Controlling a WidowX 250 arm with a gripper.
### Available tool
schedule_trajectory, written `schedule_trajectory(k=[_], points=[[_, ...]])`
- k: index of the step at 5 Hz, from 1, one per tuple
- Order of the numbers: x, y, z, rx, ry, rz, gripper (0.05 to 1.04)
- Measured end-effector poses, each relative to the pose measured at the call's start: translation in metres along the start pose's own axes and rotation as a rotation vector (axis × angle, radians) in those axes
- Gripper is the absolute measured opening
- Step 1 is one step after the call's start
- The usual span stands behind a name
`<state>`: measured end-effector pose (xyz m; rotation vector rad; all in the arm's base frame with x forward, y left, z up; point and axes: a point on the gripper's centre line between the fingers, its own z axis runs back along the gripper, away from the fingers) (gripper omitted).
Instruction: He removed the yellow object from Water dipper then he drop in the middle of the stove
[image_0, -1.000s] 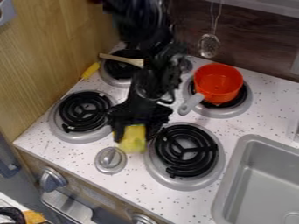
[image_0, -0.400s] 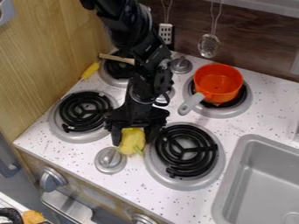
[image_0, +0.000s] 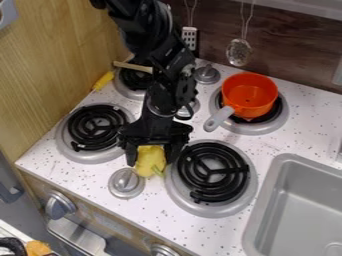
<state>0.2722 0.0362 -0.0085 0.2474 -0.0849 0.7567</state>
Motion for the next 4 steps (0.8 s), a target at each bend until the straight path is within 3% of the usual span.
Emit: schedule_trajectory(k=[2, 3, 4], points=[[0.021, -0.005, 0.026, 0.009, -0.031, -0.013, 0.999], [0.034, -0.014, 0.033, -0.027, -0.079, -0.059, 0.999], [0.065, -0.015, 0.039, -0.110, -0.126, -0.241, 0.999]])
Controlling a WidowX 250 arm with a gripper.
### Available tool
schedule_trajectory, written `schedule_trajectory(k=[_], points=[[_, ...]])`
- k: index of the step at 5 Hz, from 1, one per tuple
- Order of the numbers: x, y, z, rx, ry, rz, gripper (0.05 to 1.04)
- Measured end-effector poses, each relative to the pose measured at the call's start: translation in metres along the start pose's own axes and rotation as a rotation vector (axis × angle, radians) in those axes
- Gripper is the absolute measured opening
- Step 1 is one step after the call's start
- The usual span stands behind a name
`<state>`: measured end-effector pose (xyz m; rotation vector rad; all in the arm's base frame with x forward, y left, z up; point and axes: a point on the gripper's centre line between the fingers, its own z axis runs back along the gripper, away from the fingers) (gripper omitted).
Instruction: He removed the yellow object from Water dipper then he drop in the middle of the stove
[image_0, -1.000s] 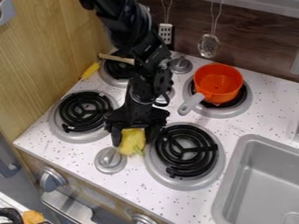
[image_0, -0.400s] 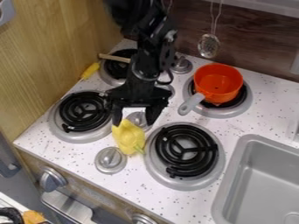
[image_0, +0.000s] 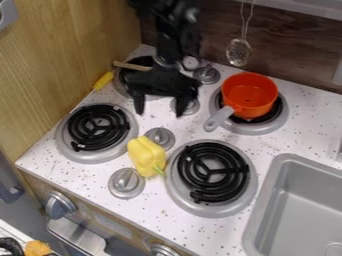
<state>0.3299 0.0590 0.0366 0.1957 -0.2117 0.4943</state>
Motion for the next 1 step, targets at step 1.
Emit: schedule_trajectory(k=[1], points=[[0.0194, 0.0104, -0.0100, -0.029, -0.008, -0.213, 0.999]])
